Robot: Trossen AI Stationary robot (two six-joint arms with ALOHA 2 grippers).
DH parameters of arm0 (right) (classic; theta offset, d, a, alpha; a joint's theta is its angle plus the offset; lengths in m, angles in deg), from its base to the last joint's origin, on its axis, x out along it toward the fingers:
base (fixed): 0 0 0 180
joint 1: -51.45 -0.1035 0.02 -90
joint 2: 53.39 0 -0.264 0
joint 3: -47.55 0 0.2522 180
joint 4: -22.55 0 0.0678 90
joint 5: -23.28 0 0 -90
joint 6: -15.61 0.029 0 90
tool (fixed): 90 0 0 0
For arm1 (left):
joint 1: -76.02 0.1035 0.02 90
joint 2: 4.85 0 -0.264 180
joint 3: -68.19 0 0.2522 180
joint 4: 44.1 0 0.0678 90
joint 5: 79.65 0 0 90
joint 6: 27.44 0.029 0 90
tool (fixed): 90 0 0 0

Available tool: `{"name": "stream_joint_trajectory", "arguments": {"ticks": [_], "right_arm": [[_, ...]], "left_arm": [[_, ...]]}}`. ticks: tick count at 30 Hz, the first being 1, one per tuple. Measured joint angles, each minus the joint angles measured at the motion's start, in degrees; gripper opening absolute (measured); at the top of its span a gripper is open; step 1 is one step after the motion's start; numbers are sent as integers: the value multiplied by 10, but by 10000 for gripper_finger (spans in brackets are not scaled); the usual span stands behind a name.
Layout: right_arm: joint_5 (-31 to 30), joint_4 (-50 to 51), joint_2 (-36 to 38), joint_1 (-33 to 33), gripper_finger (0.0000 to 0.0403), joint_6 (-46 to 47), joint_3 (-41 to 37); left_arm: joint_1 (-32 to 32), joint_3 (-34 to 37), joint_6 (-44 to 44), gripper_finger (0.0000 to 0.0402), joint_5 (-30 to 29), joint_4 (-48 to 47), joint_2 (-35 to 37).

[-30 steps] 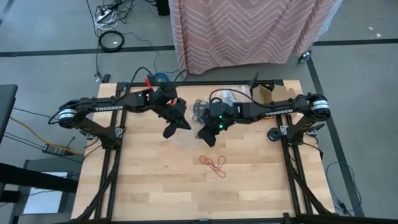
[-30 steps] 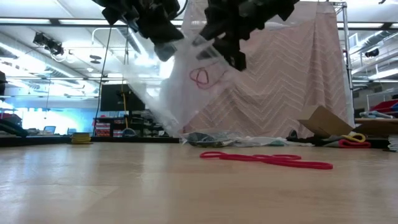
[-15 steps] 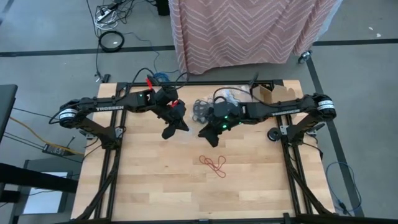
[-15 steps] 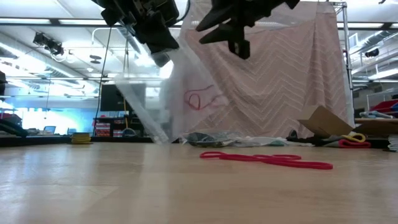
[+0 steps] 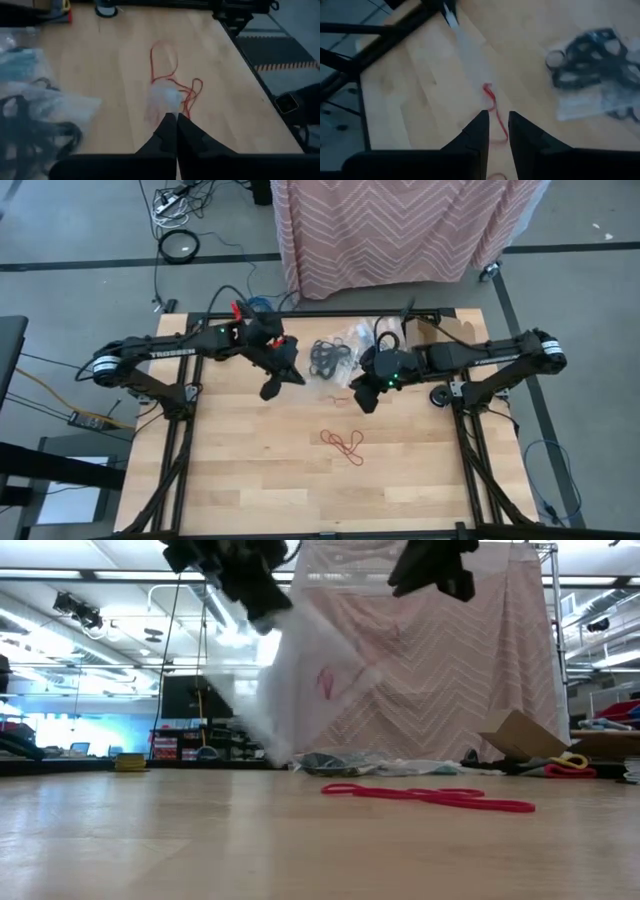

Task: Sort rubber bands
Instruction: Put the red rubber band into the transparent zip bag

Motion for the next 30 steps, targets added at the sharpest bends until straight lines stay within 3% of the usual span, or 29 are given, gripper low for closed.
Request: {"name": "stream_joint_trajectory", "arguments": {"ticks": [11,24,30], "right_arm": [[25,-25,-20,-15,62,87,-81],[58,-345,-17,-32,62,217,-266],[21,-310,-17,-33,62,228,-270]], "left_arm": [[-8,11,-31,0,8,65,7],[-8,11,-33,0,20,78,5],[-8,11,-33,0,21,76,5]]}}
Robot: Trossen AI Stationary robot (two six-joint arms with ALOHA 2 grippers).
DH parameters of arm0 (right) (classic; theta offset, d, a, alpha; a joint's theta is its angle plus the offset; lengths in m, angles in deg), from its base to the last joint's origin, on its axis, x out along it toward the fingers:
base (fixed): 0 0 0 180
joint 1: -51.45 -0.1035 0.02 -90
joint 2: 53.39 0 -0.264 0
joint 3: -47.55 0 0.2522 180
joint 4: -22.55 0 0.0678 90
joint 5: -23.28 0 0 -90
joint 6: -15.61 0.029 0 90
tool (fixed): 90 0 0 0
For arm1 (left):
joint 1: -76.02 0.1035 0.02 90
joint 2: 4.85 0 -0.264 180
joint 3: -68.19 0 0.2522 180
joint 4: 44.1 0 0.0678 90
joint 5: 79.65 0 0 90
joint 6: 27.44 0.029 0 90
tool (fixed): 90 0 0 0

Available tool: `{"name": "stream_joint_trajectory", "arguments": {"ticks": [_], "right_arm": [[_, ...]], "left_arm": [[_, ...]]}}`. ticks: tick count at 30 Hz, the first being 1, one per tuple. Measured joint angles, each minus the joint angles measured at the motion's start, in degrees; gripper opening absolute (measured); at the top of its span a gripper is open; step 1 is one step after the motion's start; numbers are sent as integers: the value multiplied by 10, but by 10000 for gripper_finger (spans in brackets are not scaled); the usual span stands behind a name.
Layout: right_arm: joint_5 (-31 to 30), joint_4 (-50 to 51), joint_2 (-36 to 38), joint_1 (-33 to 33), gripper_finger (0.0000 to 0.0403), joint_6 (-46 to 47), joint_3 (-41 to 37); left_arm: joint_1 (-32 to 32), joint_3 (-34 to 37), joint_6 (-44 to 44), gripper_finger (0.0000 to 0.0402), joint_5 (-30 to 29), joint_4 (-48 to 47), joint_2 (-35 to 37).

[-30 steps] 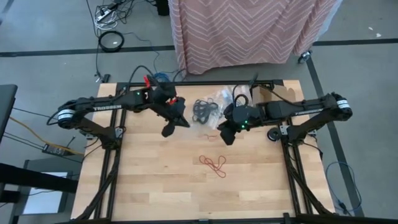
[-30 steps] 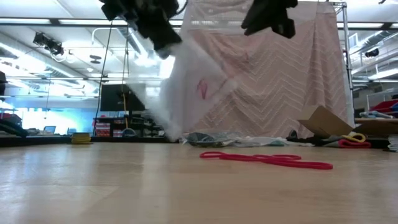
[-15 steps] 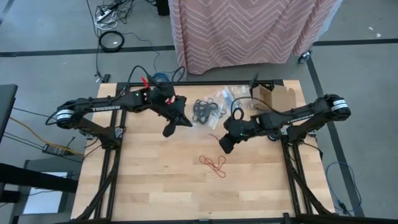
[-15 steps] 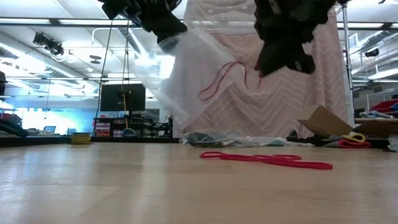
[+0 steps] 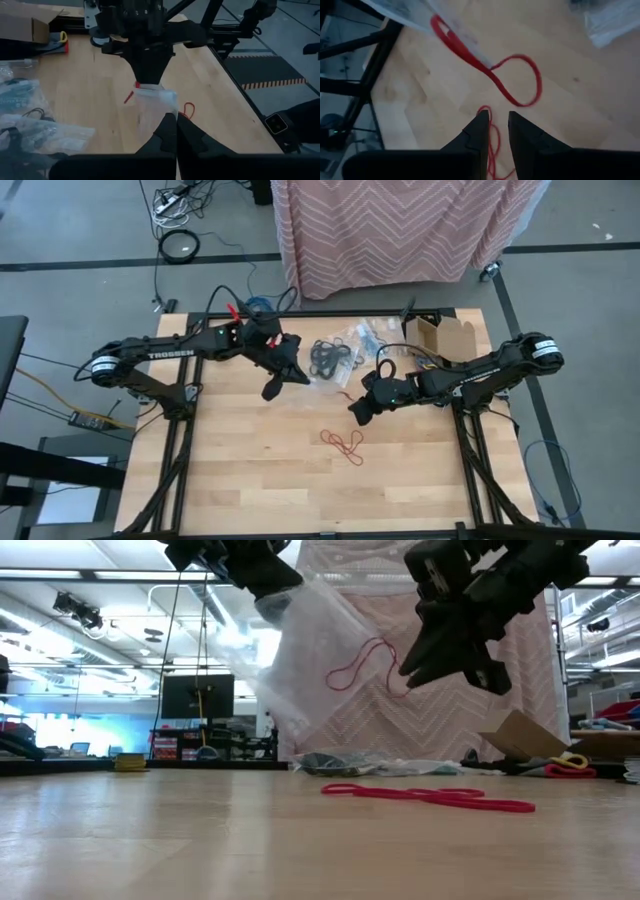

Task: Sort rubber bands
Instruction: Put the red rubber band into the transparent zip bag

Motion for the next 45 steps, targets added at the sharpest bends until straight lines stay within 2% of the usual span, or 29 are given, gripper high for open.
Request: {"name": "stream_joint_trajectory", "arguments": {"ticks": [7,13,19,37,42,45], "right_arm": [[-17,2,0,0,62,-27,0],[-29,26,0,-23,62,-119,0],[-78,73,0,-34,62,-135,0],[-84,9,0,-25,91,-193,1],[-82,2,0,-12,79,-180,1],[-67,-2,0,-3,32,-145,1]], "left_arm": [[0,0,0,0,1,-3,0],[0,0,-1,0,1,-3,0],[0,0,-2,0,1,-5,0],[0,0,-3,1,1,-2,0],[0,0,-3,1,1,-1,0],[0,0,-3,1,1,-1,0]]}}
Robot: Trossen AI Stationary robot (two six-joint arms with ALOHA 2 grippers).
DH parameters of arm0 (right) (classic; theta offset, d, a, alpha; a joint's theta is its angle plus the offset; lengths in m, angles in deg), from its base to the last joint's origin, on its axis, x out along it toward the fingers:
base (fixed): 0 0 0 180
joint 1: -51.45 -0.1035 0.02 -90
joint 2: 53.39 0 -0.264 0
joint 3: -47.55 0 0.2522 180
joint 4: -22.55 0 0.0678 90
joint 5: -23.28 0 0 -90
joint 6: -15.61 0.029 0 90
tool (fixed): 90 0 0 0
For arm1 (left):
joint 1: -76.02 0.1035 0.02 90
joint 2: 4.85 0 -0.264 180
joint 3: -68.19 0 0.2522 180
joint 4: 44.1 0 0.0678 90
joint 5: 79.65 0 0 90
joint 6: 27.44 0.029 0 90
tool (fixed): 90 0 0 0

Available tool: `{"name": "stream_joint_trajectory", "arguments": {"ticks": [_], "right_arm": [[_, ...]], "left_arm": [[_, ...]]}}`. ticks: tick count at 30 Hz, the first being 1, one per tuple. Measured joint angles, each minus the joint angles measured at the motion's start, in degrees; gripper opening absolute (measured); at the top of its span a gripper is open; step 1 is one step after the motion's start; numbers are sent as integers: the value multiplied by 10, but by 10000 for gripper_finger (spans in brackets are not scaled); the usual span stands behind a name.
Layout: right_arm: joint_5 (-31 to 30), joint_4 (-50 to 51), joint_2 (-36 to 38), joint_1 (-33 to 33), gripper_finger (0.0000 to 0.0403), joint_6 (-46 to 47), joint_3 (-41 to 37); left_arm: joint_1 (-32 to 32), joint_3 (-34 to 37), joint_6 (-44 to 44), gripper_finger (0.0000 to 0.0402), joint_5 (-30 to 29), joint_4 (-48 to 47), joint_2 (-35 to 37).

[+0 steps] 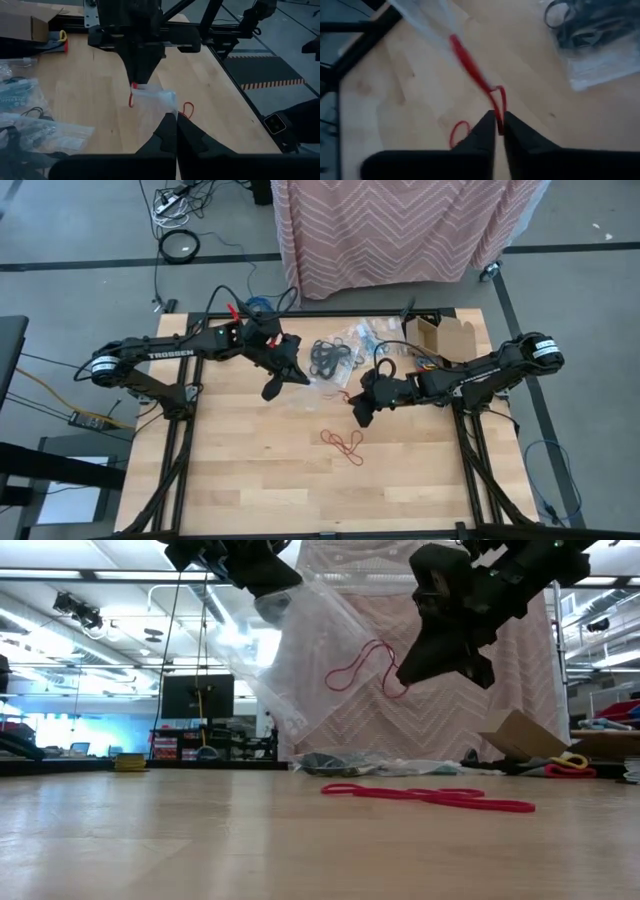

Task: Sort rubber bands
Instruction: Put the red rubber band into the transparent zip bag

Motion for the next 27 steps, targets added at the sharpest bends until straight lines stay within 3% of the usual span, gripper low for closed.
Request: {"name": "stream_joint_trajectory", "arguments": {"ticks": [2,9,20,27], "right_arm": [[13,-15,0,2,9,3,0],[13,-55,4,2,1,4,22],[7,74,4,19,0,-94,155],[47,77,5,57,0,-113,169]], "left_arm": [[0,0,0,1,0,-1,0],[0,0,-5,1,-3,-6,0],[0,1,-5,1,-7,-14,0],[-2,2,-7,1,-6,-8,0]]}}
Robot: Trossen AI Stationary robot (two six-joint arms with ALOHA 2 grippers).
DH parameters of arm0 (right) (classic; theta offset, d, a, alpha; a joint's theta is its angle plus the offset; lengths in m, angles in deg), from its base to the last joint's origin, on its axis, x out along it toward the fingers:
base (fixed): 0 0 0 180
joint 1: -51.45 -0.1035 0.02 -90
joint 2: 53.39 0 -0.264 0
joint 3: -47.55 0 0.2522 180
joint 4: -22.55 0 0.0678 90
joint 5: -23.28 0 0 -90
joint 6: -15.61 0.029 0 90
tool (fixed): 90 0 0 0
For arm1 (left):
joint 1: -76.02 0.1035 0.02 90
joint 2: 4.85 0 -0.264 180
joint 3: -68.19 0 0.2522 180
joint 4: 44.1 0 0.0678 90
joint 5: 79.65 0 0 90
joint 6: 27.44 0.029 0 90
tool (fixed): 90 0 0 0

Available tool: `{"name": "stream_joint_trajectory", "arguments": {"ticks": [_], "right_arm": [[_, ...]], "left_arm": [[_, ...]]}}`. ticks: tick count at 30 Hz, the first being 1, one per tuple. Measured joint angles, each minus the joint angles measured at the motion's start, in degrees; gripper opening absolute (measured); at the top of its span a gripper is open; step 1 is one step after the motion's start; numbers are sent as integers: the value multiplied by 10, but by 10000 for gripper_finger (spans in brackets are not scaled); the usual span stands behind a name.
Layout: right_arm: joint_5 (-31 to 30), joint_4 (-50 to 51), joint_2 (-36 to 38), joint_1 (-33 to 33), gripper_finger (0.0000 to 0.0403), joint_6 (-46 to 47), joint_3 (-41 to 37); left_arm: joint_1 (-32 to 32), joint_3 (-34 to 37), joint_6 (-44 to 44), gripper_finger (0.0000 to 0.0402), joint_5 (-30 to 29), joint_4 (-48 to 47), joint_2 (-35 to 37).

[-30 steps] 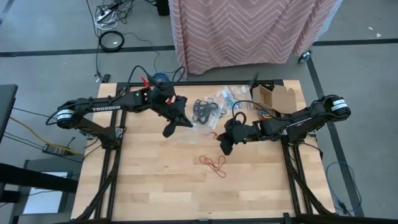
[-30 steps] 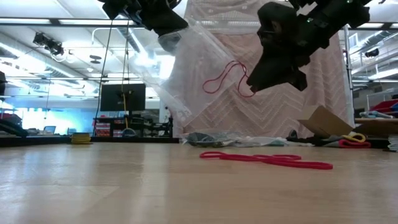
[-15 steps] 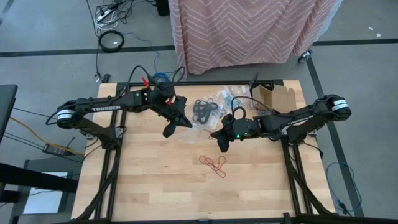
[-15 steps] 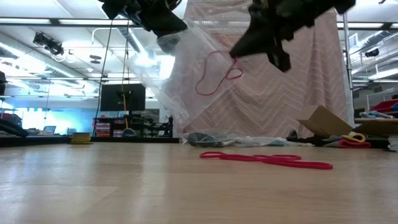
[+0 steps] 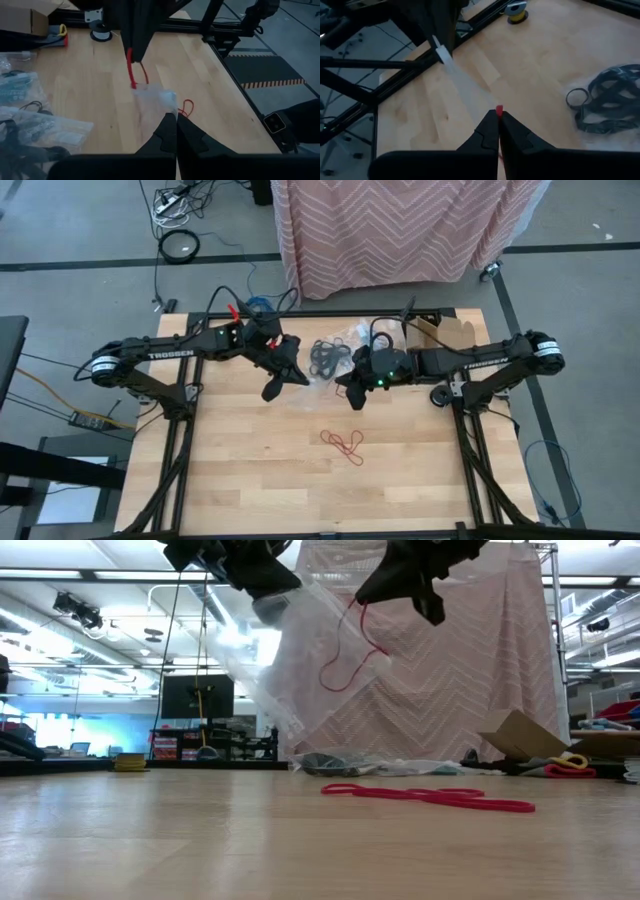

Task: Sort rubber bands
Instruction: Put the red rubber band into the transparent zip bag

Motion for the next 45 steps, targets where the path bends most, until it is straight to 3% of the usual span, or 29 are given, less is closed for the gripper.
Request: {"name": "stream_joint_trajectory", "arguments": {"ticks": [7,18,29,38,45], "right_arm": [[73,-8,0,23,0,-18,0],[116,-30,-14,38,0,-26,0],[177,-135,-74,38,2,-19,0],[215,-163,-46,38,67,-19,1],[233,-167,-73,28,99,-6,0]], "left_arm": [[0,0,-4,1,9,15,0],[0,1,-17,1,14,51,0],[-8,1,-29,1,24,76,0],[-8,1,-16,1,24,40,0],[-8,0,-27,1,25,66,0]]}}
